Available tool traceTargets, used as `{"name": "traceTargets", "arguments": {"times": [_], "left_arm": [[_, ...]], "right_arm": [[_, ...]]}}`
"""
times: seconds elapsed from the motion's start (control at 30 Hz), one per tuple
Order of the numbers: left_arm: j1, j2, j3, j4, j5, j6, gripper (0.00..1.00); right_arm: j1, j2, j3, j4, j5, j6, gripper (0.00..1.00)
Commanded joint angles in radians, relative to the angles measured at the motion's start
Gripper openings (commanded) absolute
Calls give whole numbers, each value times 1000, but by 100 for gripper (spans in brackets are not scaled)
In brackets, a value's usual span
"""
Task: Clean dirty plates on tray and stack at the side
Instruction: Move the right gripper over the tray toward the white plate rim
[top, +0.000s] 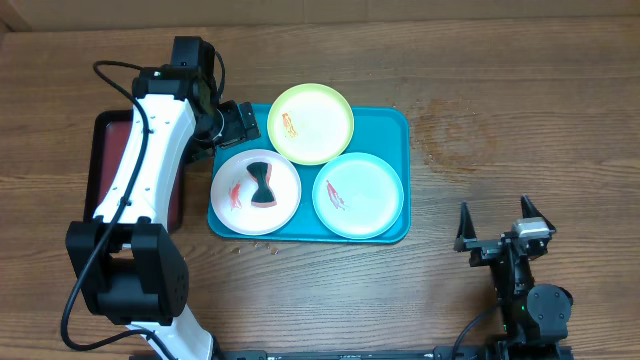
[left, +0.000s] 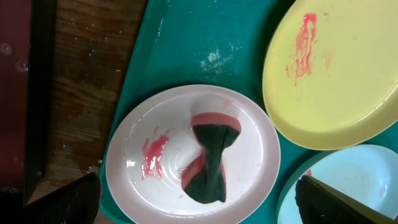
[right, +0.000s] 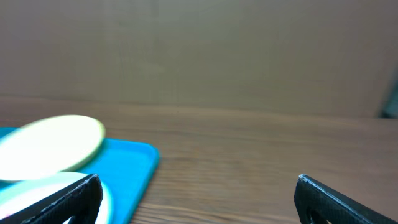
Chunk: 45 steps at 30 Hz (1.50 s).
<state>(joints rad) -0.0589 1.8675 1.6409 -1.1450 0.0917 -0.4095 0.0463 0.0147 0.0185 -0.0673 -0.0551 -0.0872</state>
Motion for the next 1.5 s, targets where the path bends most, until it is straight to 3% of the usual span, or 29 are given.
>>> {"name": "traceTargets", "arguments": {"times": [0.0,0.17,0.27,0.37,0.57,0.7,0.83,0.97,1.03,1.1,1.23,1.3,1.37,1.4,1.43,1.47], "left_arm": [[-2,3,11,-4,-17,13,100],[-2,3,11,-3,-17,13,100],[-2,3,11,-3,-17,13,100],[-2,3,11,-3,-17,13,100],[-2,3,11,-3,-17,13,100],[-2,3,11,-3,-16,13,100],[-2,3,11,-4,-16,13,100],[-2,3,11,-6,-16,13,99],[-2,3,11,-8,-16,13,100],[-2,3,11,-10,-13,13,100],[-2,3,11,-11,-14,13,100],[-2,3,11,-13,-14,13,100],[-2,3,11,-14,-14,13,100],[-2,3,11,-15,-14,13,100],[-2,3,11,-15,-14,13,100],[-2,3,11,-14,-13,13,100]], "right_arm": [[-1,-12,-10,34,-169,35,100],[-1,-12,-10,259,-342,35,100],[-2,-12,-5,468,-334,35,100],[-3,-9,71,498,-255,34,100],[-3,151,397,158,-196,-27,100],[-3,431,706,-200,-249,-28,100],[-2,747,1013,-489,-439,-50,100],[-2,998,1179,-566,-801,77,100],[-1,1098,1202,-496,-970,85,99],[12,1185,1204,-410,-1049,159,90],[97,1306,1253,-454,-852,203,84],[159,1365,1326,-576,-639,264,74],[222,1437,1438,-745,-473,260,73],[250,1474,1498,-827,-402,249,75],[283,1516,1561,-902,-333,239,82],[312,1547,1603,-939,-284,237,100]]}}
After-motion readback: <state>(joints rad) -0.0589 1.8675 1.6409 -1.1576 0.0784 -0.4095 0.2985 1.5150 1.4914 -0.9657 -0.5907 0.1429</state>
